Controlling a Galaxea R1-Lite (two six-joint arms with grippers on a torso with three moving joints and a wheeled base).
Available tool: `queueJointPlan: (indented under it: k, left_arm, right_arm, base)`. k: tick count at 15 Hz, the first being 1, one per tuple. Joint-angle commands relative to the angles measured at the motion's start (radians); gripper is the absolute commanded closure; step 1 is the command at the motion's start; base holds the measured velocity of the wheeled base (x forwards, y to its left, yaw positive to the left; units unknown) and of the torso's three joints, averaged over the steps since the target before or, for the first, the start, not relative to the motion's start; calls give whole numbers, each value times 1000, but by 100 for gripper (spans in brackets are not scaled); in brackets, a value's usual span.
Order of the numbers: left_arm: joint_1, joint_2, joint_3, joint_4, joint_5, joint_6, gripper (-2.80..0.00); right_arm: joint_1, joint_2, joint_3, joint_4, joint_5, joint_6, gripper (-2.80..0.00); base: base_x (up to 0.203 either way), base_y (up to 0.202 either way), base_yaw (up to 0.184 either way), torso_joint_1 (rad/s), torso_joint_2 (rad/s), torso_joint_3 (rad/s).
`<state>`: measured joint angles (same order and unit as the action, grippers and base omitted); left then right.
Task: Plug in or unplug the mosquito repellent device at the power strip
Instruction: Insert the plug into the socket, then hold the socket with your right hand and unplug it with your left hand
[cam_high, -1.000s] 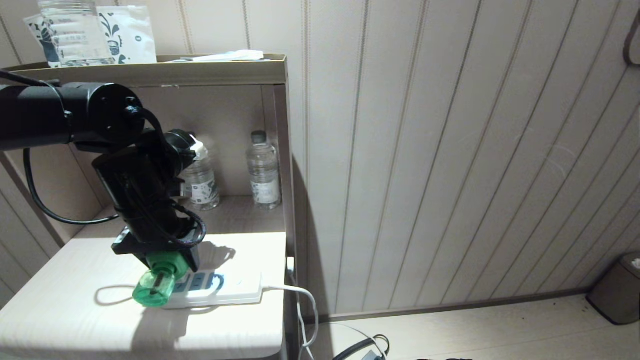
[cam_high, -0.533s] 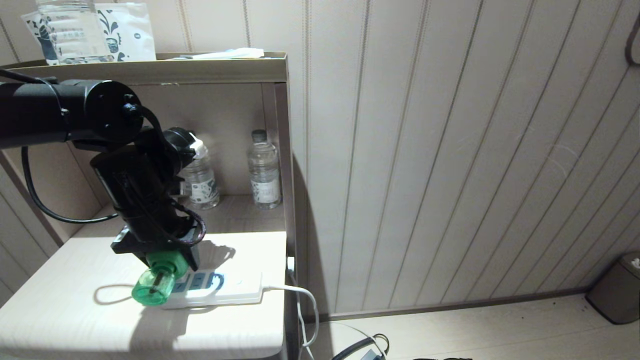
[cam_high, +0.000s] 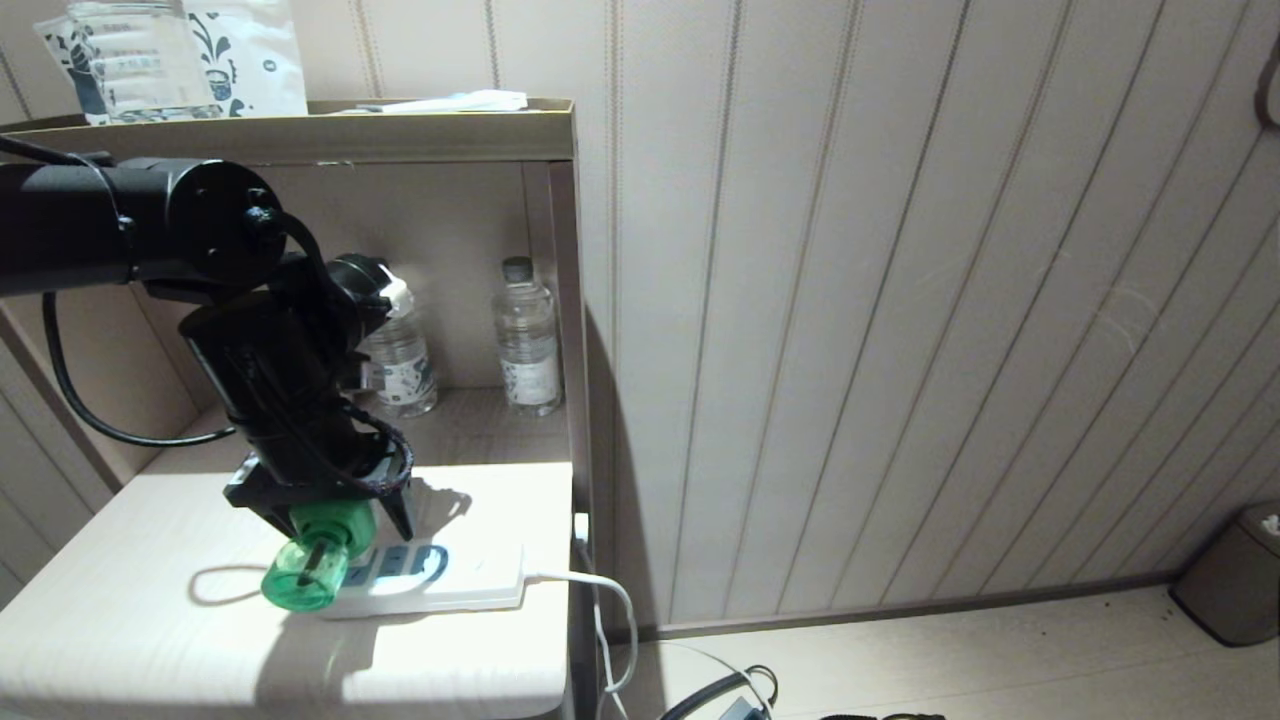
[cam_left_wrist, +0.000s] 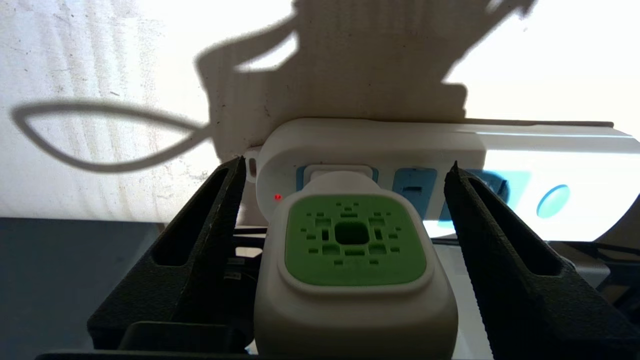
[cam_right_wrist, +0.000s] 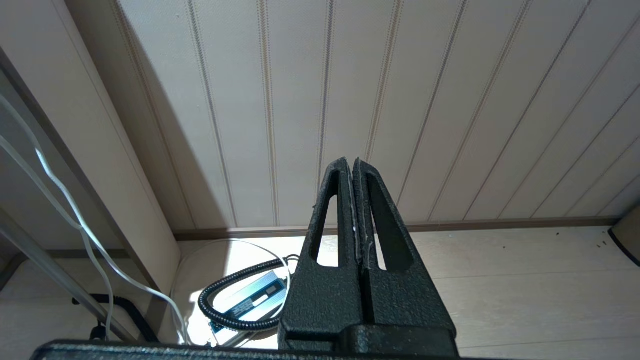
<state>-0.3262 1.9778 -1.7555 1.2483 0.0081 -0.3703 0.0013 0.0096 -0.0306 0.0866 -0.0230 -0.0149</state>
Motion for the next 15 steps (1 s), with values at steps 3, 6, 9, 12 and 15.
queueJointPlan:
  k: [3,6,9,12,15]
  left_arm:
    - [1,-55,-10,7,5,-1,-280]
    - [1,-94,-13,8,7,-1,-280]
    - [-1,-133,-6,11,5,-2,-280]
    - [-9,-188,3,17,4,-1,-280]
    - [-11,-261,25,14,2,1,-280]
  right_arm:
    - [0,0,0,1,0,0,0]
    - [0,0,0,1,0,0,0]
    - [0,0,0,1,0,0,0]
    - [0,0,0,1,0,0,0]
    - [0,0,0,1,0,0,0]
  base:
    - [0,0,0,0,0,0]
    - [0,0,0,0,0,0]
    - [0,0,0,0,0,0]
    - [0,0,0,0,0,0]
    - [0,0,0,0,0,0]
